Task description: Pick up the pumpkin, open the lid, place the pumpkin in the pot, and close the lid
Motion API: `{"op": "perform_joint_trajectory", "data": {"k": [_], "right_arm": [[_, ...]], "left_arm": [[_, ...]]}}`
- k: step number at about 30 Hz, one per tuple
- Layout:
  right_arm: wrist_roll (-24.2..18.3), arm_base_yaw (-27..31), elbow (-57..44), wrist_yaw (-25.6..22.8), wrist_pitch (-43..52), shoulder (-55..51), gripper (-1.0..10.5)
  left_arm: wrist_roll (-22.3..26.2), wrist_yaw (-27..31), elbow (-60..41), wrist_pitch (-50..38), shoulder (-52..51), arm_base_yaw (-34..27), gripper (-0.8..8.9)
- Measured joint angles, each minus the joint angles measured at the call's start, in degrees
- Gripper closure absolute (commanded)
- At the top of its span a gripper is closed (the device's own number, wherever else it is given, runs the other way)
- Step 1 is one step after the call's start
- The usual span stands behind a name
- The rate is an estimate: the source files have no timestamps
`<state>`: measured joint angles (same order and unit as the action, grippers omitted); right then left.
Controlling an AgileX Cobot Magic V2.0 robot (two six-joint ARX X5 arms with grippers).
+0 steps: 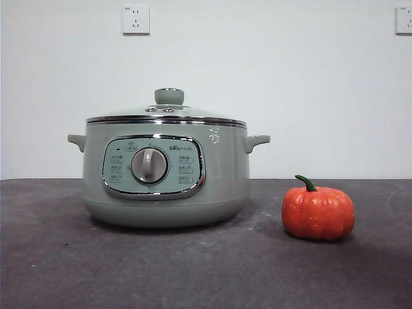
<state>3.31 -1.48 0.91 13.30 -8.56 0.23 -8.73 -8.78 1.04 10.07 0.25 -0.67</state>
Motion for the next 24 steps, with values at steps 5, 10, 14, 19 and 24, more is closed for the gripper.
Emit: {"op": "perform_joint_trajectory", "data": {"k": [5, 10, 14, 19, 24], "right_arm": [[5.99, 0.0, 0.0, 0.04, 0.24, 0.0, 9.5], [10.32, 0.0, 0.0, 0.04, 0.24, 0.0, 9.5], [11.5, 0.0, 0.0, 0.07, 0.48, 0.0, 9.6], [15.26, 0.0, 1.22, 0.17, 0.0, 0.02, 9.6], [17.11, -0.02, 6.25, 0.2, 0.44, 1.16, 9.6]], "left_arm": [[-2.56, -0.46, 0.0, -0.04, 0.0, 0.0, 8.17], [-3.15, -0.7, 0.0, -0.04, 0.0, 0.0, 8.17], [-3.37, -1.64, 0.0, -0.09, 0.0, 0.0, 8.21], [-5.2, -4.96, 0.87, 0.63, 0.0, 0.0, 8.22], [-7.02, -4.96, 7.13, 1.42, 0.02, 0.0, 8.21]]}}
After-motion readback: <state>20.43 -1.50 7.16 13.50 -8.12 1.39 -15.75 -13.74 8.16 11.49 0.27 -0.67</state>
